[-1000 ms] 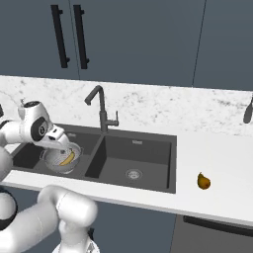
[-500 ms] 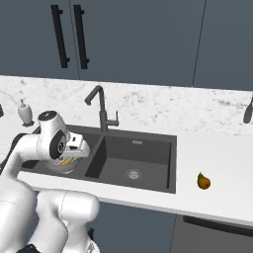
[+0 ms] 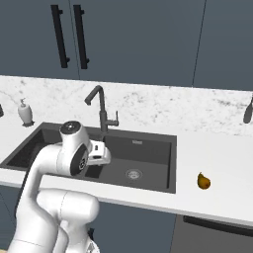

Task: Put the colander in the sink, put the banana, pear in the colander, and turn on the sink faucet and pour water over the colander.

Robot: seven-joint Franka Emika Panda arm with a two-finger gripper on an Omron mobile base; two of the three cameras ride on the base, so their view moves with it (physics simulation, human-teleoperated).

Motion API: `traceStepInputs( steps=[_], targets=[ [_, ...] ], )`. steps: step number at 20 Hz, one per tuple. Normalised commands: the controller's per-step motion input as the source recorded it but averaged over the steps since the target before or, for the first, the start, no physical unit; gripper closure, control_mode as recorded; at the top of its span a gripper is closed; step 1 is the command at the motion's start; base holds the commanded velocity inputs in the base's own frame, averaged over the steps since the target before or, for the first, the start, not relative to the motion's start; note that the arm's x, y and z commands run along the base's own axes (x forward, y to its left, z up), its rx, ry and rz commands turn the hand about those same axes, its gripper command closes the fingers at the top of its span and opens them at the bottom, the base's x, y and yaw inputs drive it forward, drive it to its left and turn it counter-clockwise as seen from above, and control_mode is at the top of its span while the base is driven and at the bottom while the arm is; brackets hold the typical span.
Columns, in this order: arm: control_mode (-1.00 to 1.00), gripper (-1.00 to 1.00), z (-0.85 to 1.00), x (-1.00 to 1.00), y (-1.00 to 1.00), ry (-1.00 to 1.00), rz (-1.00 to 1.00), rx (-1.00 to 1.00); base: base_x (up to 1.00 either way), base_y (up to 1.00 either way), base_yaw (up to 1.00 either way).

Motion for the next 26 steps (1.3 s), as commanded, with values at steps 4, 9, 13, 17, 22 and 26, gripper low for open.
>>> traceStepInputs(
  steps=[4, 9, 13, 17, 22, 26],
  targets=[
    [-1.00, -1.00, 0.38, -0.02, -0.78, 0.00, 0.00, 0.00, 0.00, 0.00, 0.00],
    [-1.00, -1.00, 0.23, -0.07, -0.85, 0.00, 0.00, 0.00, 0.00, 0.00, 0.00],
    [-1.00, -1.00, 0.00, -0.03, -0.87, 0.07, 0.00, 0.00, 0.00, 0.00, 0.00],
    [-1.00, -1.00, 0.00, 0.00, -0.79, 0.16, -0.02, -0.02, 0.00, 0.00, 0.00],
    [-1.00, -1.00, 0.00, 0.00, -0.67, 0.18, -0.04, 0.00, 0.00, 0.00, 0.00],
    [-1.00, -1.00, 0.00, 0.00, -0.65, 0.07, 0.00, 0.00, 0.00, 0.00, 0.00]
  ],
)
